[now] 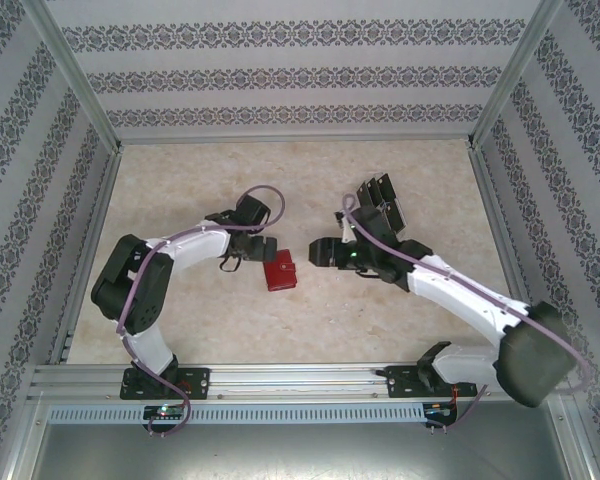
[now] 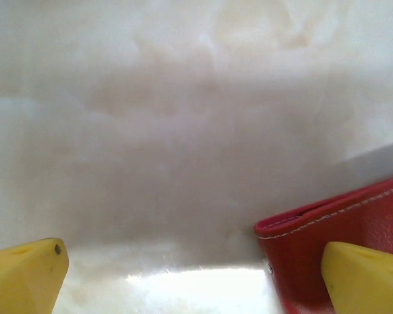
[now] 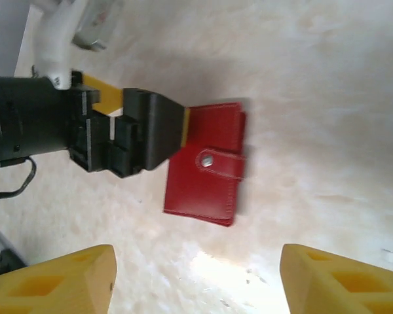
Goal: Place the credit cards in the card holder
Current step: Press the button on the card holder, then reset both arms
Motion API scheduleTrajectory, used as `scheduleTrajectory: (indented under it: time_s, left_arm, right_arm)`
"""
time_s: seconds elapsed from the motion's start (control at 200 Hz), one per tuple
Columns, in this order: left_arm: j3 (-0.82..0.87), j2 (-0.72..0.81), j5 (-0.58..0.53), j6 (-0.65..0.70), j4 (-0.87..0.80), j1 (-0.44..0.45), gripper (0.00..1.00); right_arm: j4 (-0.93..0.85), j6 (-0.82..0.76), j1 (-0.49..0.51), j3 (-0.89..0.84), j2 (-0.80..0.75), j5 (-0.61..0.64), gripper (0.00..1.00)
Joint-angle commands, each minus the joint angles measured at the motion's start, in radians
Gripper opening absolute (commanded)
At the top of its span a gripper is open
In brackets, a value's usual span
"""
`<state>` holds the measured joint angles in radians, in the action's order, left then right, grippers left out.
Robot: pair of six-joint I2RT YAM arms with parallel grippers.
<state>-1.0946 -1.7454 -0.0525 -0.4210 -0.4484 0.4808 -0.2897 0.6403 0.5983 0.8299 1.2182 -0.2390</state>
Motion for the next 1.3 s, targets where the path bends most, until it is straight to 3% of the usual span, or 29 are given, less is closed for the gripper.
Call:
scheduleTrajectory:
  time_s: [0.0, 0.145, 0.34, 0.455, 0.61, 0.754, 1.074, 1.299]
  left_arm:
    - [-0.092, 0.050, -0.040, 0.071, -0.070, -0.026, 1.00]
    - [-0.143, 0.157, -0.012, 0.086, -0.104, -0.058, 1.00]
    - [-0.095, 0.373, 0.007, 0.085, -0.070, -0.106, 1.00]
    - [-0.037, 0.499, -0.050, 0.117, -0.013, -0.126, 1.00]
    - [0.114, 0.670, -0.166, 0.196, 0.157, -0.165, 1.00]
    - [0.302, 0.815, -0.199, 0.239, 0.372, -0.237, 1.00]
    - [0.423, 0.820, -0.078, 0.335, 0.411, -0.487, 1.00]
    - [0.564, 0.797, -0.051, 0.386, 0.521, -0.558, 1.00]
  right_arm:
    - [-0.081, -0.004, -0.072, -0.007, -0.097, 0.058, 0.75]
    - [-0.153, -0.026, -0.221, 0.034, -0.208, 0.077, 0.97]
    - [-0.182, -0.050, -0.449, 0.095, -0.269, 0.127, 0.98]
    - [-0.188, -0.066, -0.533, 0.127, -0.256, 0.251, 0.98]
    - [-0.087, -0.116, -0.569, 0.096, -0.249, 0.511, 0.98]
    - [0.059, -0.185, -0.602, 0.033, -0.227, 0.657, 0.98]
    - [0.256, -0.364, -0.661, -0.076, -0.128, 0.707, 0.98]
    - [0.388, -0.398, -0.665, -0.173, -0.065, 0.630, 0.98]
